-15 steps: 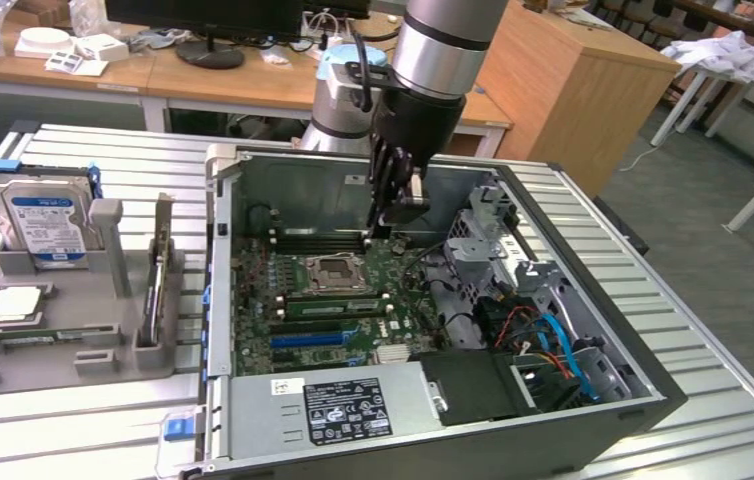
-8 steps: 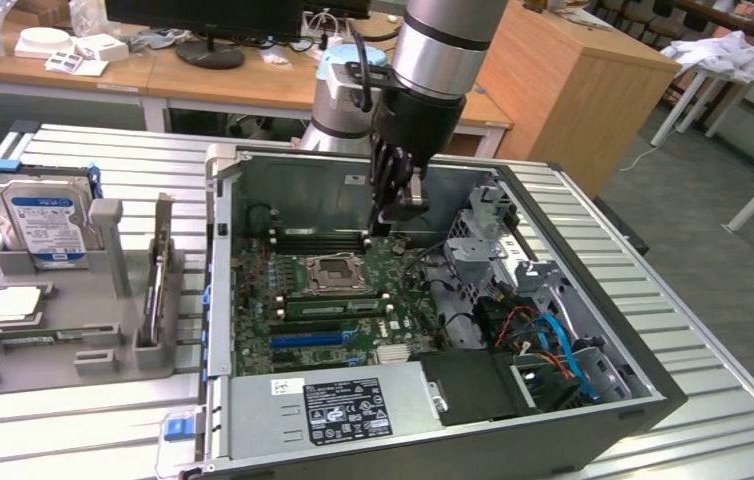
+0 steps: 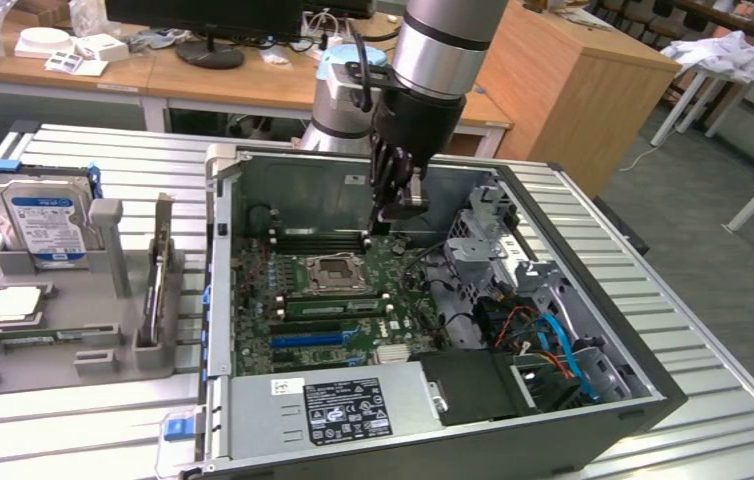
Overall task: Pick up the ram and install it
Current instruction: 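Press down the ram until it locks into place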
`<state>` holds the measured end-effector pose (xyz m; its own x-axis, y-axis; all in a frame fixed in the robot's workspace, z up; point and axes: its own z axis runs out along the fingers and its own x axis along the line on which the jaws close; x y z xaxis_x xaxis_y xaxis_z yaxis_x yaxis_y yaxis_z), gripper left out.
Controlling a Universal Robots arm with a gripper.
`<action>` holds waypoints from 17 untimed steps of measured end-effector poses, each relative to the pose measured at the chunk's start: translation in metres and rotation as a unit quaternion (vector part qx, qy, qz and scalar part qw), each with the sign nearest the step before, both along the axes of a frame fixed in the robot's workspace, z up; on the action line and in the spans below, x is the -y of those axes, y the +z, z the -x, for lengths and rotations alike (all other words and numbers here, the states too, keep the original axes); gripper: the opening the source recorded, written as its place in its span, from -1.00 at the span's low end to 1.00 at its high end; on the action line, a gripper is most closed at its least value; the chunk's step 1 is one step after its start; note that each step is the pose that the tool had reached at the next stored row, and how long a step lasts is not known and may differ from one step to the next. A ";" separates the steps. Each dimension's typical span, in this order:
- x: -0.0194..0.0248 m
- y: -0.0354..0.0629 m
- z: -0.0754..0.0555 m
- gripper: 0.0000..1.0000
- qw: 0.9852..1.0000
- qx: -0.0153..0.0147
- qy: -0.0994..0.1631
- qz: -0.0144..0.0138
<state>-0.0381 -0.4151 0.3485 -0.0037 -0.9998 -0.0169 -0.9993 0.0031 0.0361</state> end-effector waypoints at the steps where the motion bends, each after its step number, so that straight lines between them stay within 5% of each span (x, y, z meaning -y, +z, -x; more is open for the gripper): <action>1: 0.0000 0.0000 0.000 -0.79 1.000 0.000 0.000 0.000; 17: 0.0000 0.0000 -0.013 -0.79 1.000 0.000 0.000 0.000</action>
